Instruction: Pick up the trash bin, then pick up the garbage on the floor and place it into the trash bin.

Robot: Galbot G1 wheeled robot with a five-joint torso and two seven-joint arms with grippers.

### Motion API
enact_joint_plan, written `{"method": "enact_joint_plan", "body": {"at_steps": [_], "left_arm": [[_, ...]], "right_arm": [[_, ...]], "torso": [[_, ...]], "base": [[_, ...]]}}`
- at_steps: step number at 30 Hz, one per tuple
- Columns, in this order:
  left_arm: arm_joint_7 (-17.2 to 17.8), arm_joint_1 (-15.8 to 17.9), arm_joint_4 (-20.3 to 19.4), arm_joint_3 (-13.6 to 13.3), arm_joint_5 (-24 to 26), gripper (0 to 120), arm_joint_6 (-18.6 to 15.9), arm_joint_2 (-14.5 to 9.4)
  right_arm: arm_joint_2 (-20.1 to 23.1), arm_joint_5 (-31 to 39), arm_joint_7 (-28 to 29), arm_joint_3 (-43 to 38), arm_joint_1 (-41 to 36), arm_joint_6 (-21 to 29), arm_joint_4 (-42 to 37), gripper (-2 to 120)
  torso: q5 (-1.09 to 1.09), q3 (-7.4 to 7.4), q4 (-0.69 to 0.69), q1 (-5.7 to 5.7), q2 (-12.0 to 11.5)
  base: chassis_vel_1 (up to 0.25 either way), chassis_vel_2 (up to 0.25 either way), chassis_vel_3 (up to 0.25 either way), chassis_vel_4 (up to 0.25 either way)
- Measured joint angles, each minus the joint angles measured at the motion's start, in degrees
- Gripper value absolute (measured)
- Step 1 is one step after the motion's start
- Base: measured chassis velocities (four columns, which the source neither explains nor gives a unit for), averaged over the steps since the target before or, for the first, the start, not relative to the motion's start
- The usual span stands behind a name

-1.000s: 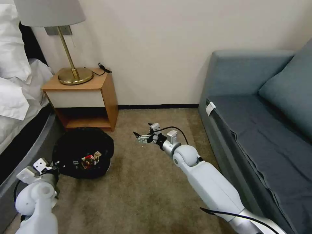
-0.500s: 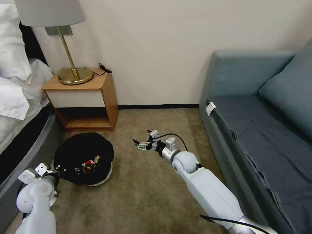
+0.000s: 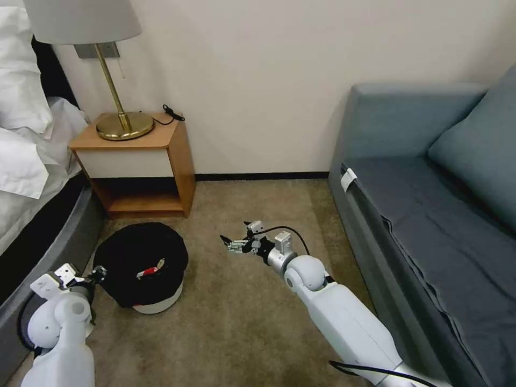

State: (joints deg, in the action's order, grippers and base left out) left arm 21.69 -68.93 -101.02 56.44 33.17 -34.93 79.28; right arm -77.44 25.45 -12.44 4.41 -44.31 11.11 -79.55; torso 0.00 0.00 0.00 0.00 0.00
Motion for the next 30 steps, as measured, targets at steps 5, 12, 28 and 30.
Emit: {"method": "enact_joint_plan", "body": {"at_steps": [5,12,28,30], "left_arm": [[-3.53,-2.57,-2.84,0.70,-9.31,86,3.89,0.01],[-14.68,-4.92,-6.41,1.81,-18.73,100,12.84,-0.94],[-25.16,0.11,-6.89,-14.44,-17.57,100,18.68,-7.71],[-25.17,0.44,-6.12,-16.31,-17.74,100,19.06,-7.05]], "right_arm": [[-0.19,1.21,0.89,-1.23,-1.32,0.64,-0.38,100],[-0.16,2.30,2.00,-3.15,-1.77,1.12,-1.30,100],[-1.64,6.68,8.28,-12.55,-5.41,3.57,-1.49,100],[-1.84,7.01,8.55,-13.26,-5.61,3.58,-1.34,100]], "torso": [[0.00,0.00,0.01,0.00,0.00],[0.00,0.00,0.02,0.00,0.00],[0.01,0.00,0.00,0.00,0.00],[0.02,0.00,-0.01,0.00,0.00]], "base": [[0.000,0.000,0.000,0.000],[0.000,0.000,0.000,0.000],[0.000,0.000,0.000,0.000],[0.000,0.000,0.000,0.000]]}}
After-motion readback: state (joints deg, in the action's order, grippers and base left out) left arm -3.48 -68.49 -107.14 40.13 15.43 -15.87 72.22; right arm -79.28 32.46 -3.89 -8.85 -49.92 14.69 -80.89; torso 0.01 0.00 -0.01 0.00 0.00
